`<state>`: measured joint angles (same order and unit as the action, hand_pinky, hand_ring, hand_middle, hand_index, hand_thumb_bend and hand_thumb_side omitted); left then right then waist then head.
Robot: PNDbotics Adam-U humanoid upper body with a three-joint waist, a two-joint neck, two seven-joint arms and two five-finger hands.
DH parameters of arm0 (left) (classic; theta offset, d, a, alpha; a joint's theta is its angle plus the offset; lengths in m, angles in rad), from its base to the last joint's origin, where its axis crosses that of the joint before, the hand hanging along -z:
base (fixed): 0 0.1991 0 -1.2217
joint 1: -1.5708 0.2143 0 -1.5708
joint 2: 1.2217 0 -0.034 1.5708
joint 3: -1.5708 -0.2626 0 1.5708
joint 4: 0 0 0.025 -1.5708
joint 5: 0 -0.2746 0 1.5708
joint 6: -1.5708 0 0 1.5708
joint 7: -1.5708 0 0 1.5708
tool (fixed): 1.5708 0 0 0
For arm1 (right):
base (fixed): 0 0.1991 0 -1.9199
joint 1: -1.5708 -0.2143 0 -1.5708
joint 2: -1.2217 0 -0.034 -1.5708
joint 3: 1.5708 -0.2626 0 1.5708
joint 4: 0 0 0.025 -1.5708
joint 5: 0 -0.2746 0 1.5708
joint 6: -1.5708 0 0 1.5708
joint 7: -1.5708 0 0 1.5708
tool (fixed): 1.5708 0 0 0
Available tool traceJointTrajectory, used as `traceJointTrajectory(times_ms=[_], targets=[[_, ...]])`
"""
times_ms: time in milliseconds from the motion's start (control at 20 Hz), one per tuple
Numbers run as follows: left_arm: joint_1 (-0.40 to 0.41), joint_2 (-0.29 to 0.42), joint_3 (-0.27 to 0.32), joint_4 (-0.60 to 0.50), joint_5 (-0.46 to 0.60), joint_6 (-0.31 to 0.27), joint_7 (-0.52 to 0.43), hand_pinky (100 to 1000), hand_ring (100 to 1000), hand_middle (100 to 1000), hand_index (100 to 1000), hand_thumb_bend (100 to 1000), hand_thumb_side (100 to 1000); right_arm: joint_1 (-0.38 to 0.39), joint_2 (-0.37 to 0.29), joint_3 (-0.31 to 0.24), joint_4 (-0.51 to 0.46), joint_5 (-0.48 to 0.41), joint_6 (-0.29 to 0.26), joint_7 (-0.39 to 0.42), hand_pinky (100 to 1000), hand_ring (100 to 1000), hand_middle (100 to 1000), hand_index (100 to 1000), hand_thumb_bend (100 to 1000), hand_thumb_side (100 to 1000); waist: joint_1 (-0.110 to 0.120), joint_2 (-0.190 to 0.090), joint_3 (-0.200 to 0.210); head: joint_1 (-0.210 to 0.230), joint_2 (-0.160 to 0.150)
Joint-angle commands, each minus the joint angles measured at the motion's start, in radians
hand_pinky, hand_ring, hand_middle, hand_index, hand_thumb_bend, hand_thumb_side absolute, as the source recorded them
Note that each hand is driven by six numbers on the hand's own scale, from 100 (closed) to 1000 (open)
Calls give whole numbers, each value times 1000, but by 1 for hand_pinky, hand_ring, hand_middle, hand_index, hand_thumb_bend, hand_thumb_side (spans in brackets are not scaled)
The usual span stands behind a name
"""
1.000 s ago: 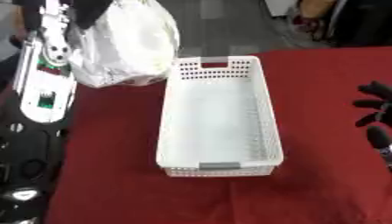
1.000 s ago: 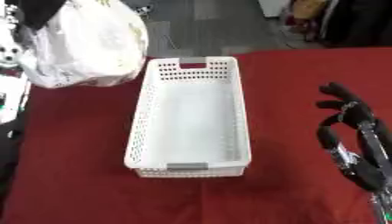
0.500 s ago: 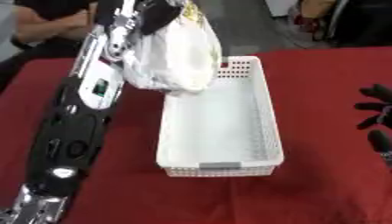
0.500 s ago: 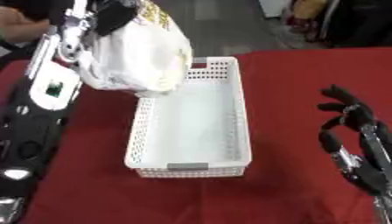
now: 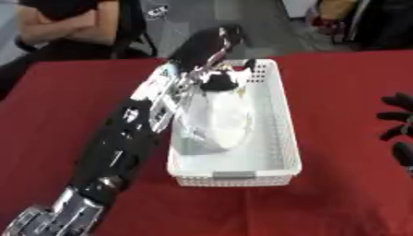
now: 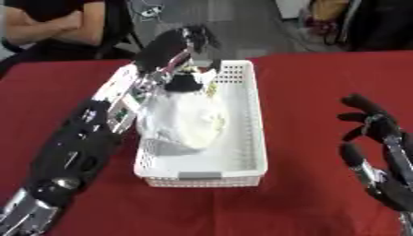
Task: Pick up objects on the table and place them in the box.
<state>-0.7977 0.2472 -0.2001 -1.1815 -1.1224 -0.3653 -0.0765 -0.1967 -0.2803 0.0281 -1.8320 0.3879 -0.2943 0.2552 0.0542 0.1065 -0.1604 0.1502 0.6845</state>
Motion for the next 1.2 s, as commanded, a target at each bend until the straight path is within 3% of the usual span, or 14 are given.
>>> traceJointTrajectory(times_ms=[50,300,400,450,600,800,850,900,950,1200], targets=[[24,19,4,-74,0,-39,-7,934,1000,1000,1000,1000,1000,-11,-11,-5,-13,-3,1,1,548,779,879,1000,500,903,-1,-12,4,-9,-18],[110,101,65,-405,204,30,82,932,1000,1000,1000,1000,987,-10,-14,-9,-12,-1,2,-1,548,779,879,1000,496,905,1,-13,14,-32,-23],[159,156,120,-550,289,82,111,955,1000,1000,1000,1000,747,-8,-16,-14,-12,1,4,-4,548,779,879,1000,496,905,2,-13,19,-43,-25],[190,189,151,-618,313,112,117,969,1000,1000,1000,1000,682,-8,-18,-16,-12,2,5,-5,548,779,879,1000,496,905,3,-13,22,-49,-26],[269,250,220,-763,339,185,101,973,1000,1000,1000,1000,630,-7,-20,-20,-11,5,7,-9,548,779,879,1000,496,904,4,-13,27,-60,-29],[306,271,254,-815,344,220,82,969,1000,1000,1000,1000,639,-7,-21,-20,-11,6,8,-11,548,779,879,1000,497,904,4,-12,28,-63,-30],[352,266,291,-817,346,236,104,920,988,1000,1000,1000,693,-6,-21,-23,-11,7,8,-12,548,779,879,1000,496,904,3,-10,34,-69,-33],[380,270,314,-818,348,240,131,948,1000,1000,1000,1000,665,-6,-22,-23,-11,8,8,-13,548,779,879,1000,496,904,3,-11,34,-69,-32],[429,254,348,-818,351,255,163,908,986,1000,1000,1000,706,-6,-22,-25,-11,9,9,-14,548,779,879,1000,496,904,2,-9,38,-73,-35],[547,210,424,-819,340,296,261,896,984,1000,1000,1000,718,-6,-22,-29,-11,12,10,-16,548,779,879,1000,496,904,2,-7,42,-79,-40]])
